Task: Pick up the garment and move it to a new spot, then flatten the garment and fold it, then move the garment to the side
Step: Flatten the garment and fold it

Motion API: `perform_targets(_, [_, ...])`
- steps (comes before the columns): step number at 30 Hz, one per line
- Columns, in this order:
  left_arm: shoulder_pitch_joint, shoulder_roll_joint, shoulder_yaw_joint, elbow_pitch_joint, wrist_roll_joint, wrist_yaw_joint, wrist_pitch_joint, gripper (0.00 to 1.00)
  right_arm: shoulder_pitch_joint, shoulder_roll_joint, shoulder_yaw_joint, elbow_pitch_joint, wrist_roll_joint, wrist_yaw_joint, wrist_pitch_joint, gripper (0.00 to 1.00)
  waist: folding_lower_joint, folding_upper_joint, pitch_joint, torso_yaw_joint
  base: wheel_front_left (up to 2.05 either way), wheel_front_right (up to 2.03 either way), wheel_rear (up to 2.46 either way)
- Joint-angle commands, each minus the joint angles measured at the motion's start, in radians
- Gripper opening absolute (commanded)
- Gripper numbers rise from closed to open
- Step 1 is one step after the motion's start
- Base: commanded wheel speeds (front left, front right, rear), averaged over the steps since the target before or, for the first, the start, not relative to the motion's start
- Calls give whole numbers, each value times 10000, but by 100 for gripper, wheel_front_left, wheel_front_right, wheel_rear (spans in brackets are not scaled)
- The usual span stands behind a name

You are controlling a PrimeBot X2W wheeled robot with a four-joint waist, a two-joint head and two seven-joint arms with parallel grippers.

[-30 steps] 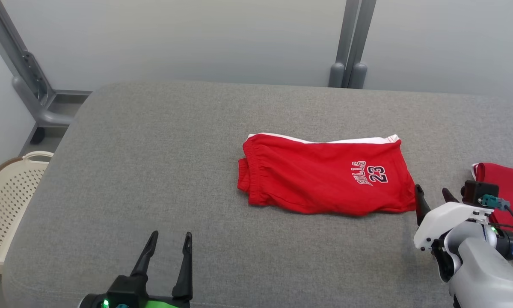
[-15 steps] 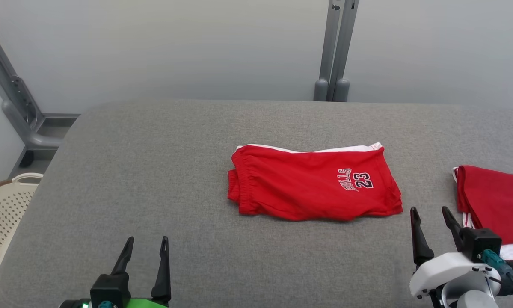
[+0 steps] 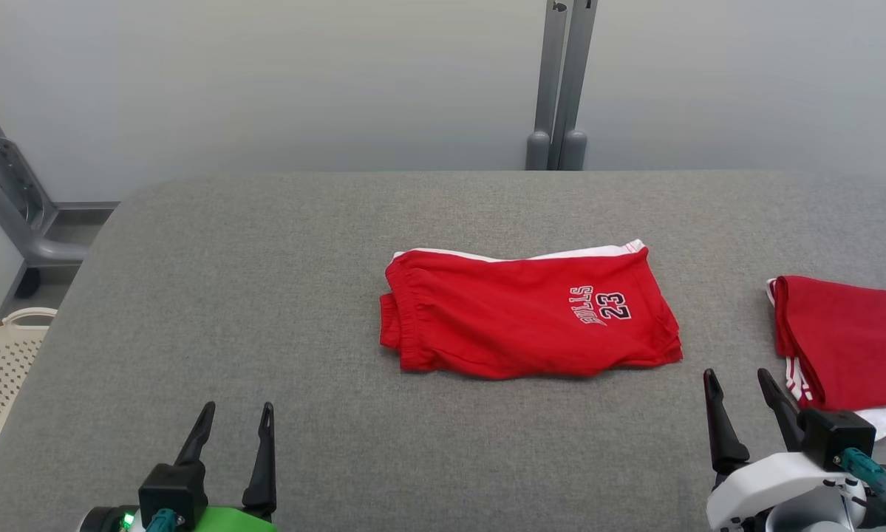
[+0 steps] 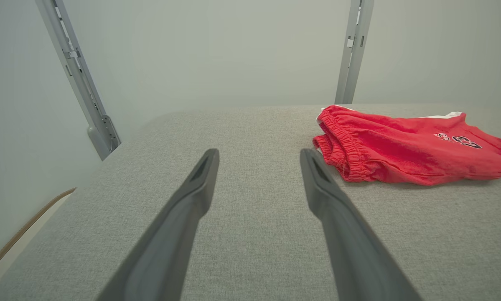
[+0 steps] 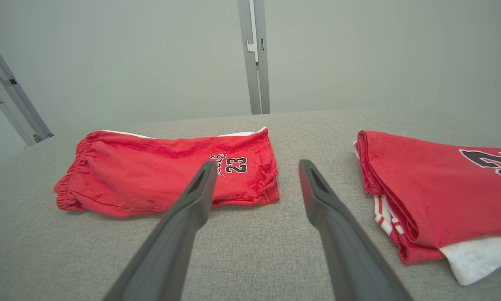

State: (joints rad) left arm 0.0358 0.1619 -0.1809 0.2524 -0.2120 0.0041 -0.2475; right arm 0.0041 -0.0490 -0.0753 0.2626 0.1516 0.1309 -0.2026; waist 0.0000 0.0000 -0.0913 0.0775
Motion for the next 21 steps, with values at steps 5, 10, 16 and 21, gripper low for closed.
perform_targets(5, [-46,48,67,17,-87,9,-102,100,147,-36,-11,-86,113,-6,81,100,0,0,-22,-70,0,0,0])
perform_targets(10, [14,12,107,-17,-135,33,-157,100,110,-36,-60,-134,166,-6,127,100,0,0,-8,-82,0,0,0])
perform_targets(16, [50,-53,96,-37,-80,84,-186,100,-79,-35,3,-67,136,-6,236,100,0,0,65,-91,0,0,0])
perform_targets(21, [9,-54,55,-53,-27,59,-184,100,-369,-35,-29,25,-370,-6,955,100,0,0,132,-54,0,0,0])
